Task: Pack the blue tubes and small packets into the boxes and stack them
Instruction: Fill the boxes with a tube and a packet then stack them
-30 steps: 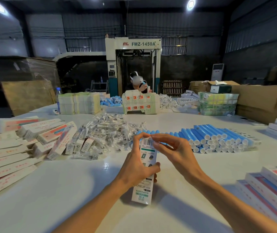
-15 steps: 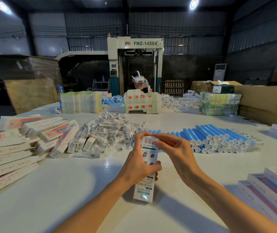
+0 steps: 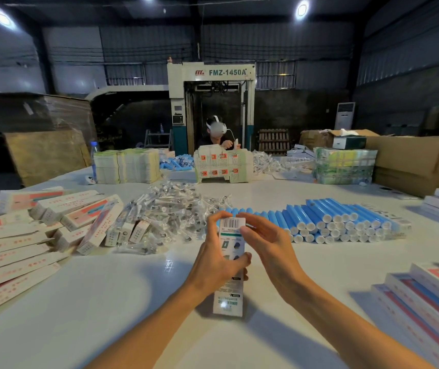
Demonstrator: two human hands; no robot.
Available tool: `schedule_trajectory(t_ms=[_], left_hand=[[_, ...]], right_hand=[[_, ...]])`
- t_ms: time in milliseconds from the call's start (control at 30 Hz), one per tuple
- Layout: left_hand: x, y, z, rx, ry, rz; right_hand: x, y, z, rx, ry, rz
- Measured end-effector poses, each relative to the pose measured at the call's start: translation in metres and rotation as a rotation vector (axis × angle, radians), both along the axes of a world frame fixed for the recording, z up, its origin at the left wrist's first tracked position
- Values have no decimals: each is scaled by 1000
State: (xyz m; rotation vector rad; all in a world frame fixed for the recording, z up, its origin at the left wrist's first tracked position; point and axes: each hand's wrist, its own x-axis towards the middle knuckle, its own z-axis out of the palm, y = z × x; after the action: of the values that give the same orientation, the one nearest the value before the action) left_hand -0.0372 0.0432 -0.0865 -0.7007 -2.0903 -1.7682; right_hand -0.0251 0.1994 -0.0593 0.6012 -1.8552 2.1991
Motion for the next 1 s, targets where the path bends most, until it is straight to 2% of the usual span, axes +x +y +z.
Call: schedule_trajectory(t_ms=[100, 267, 433, 600, 800, 900, 1000], left_hand=[[0, -1, -1, -22, 59, 74], [3, -4, -3, 44, 88, 163], [-1, -3, -7, 97, 6, 150], [-7, -4, -11, -28, -85, 135], [-2, -6, -14, -601, 84, 150], [3, -2, -19, -698, 155, 59], [3, -3, -21, -697, 192, 19]], right_hand=[[2, -3, -7, -40, -117, 118], [15, -17, -10, 40, -362, 255], [26, -23, -6, 72, -371, 224], [37, 6, 6, 372, -243, 25], [56, 103, 45, 845, 30, -414], [74, 161, 61, 1051, 42, -683], [95, 218, 73, 1206, 74, -915]])
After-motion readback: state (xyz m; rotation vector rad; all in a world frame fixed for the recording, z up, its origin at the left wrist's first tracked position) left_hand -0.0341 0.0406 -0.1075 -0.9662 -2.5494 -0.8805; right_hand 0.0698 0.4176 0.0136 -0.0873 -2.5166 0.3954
